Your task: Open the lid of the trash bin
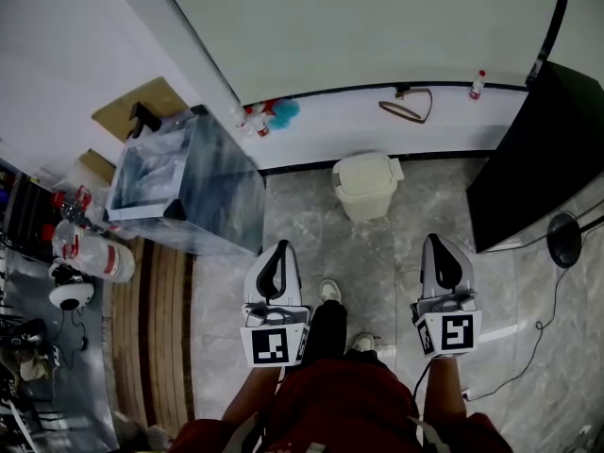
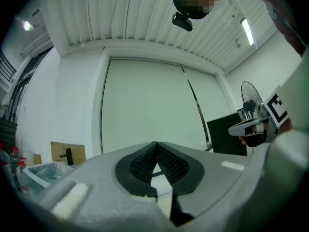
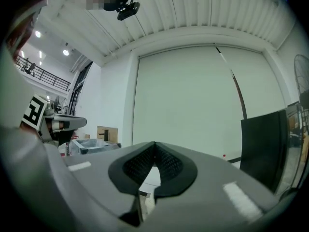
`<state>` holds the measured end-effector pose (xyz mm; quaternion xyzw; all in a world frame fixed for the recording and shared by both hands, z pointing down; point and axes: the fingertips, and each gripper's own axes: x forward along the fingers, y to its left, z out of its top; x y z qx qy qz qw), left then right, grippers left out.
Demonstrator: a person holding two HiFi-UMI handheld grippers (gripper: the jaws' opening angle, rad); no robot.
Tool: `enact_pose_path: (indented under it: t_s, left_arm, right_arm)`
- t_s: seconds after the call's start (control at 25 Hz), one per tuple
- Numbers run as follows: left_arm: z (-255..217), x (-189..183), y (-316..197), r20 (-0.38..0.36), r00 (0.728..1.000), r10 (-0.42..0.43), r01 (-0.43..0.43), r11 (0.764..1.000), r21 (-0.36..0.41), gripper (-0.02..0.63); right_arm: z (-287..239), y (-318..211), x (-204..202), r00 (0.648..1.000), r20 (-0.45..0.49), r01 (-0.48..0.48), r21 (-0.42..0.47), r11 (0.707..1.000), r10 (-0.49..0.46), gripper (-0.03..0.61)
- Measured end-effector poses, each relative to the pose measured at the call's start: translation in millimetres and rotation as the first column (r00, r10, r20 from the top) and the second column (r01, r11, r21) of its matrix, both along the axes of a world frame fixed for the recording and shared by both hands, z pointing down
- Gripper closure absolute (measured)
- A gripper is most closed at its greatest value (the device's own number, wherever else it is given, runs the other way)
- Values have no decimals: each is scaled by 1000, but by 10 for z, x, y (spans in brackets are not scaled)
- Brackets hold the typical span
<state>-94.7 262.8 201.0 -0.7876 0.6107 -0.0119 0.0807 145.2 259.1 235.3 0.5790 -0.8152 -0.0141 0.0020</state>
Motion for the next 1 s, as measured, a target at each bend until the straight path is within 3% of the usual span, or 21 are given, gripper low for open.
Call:
enact_pose_path:
  t_s: [0.48, 1.0]
  left_arm:
    - [189, -362, -860, -48, 999, -8, 7, 1000, -30, 614]
    - [424, -1097, -1925, -93, 996, -7, 0, 997, -81, 614]
  right_arm:
    - [-34, -854, -361, 997, -77, 15, -27, 1000, -17, 578]
    - [37, -1926, -1278, 982, -171, 67, -84, 994, -80, 578]
